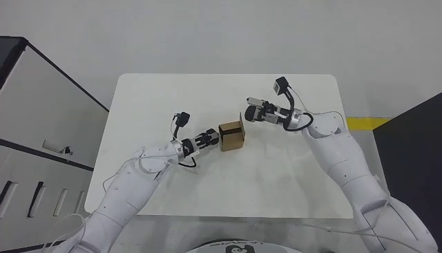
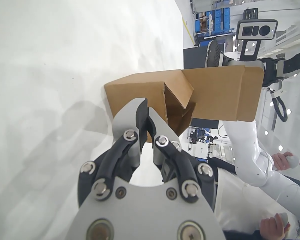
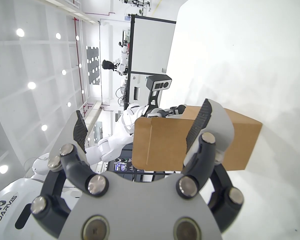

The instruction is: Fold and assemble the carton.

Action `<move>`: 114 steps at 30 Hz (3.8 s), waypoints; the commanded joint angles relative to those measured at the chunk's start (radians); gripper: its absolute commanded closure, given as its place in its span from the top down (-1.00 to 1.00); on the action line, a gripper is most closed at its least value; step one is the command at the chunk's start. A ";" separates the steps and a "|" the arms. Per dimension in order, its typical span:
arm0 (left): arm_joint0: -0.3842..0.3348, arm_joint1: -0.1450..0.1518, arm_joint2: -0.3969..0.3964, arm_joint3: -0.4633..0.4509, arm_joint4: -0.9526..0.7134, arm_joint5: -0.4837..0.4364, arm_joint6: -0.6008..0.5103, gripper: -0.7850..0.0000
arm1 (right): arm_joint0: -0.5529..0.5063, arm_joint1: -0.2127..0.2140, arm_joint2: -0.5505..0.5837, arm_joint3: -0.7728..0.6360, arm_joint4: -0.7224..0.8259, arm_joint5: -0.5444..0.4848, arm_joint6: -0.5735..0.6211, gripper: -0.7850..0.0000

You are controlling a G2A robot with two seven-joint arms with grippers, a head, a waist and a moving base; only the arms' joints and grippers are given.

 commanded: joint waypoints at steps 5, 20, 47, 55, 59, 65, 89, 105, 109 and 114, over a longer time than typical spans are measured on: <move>-0.007 -0.004 0.007 0.006 -0.002 0.006 -0.002 -1.00 | 0.000 0.000 0.000 0.000 0.000 0.000 0.000 1.00; -0.012 -0.005 0.010 0.007 0.003 0.000 -0.014 -1.00 | -0.021 0.046 0.060 -0.140 -0.179 0.149 0.081 1.00; -0.012 -0.005 0.010 0.007 0.003 0.000 -0.014 -1.00 | -0.017 0.089 0.052 -0.418 -0.522 0.328 0.165 1.00; -0.012 -0.005 0.010 0.007 0.003 0.000 -0.014 -1.00 | -0.038 0.099 0.080 -0.452 -0.530 0.306 0.153 1.00; -0.012 -0.005 0.010 0.007 0.003 0.000 -0.014 -1.00 | -0.059 0.116 0.126 -0.481 -0.547 0.315 0.180 0.94; -0.012 -0.005 0.010 0.007 0.003 0.000 -0.014 -1.00 | -0.061 0.124 0.113 -0.512 -0.620 0.386 0.197 0.10; -0.012 -0.005 0.010 0.007 0.003 0.000 -0.014 -1.00 | 0.111 0.084 -0.135 -0.541 -0.813 0.526 0.244 -0.68; -0.012 -0.005 0.010 0.007 0.003 0.000 -0.014 -1.00 | 0.239 0.042 -0.294 -0.527 -0.937 0.623 0.338 -0.87; -0.012 -0.005 0.010 0.007 0.003 0.000 -0.014 -1.00 | 0.284 0.021 -0.346 -0.502 -0.961 0.640 0.360 -0.91; -0.012 -0.005 0.010 0.007 0.003 0.000 -0.014 -1.00 | 0.339 -0.009 -0.409 -0.466 -0.973 0.655 0.382 -0.91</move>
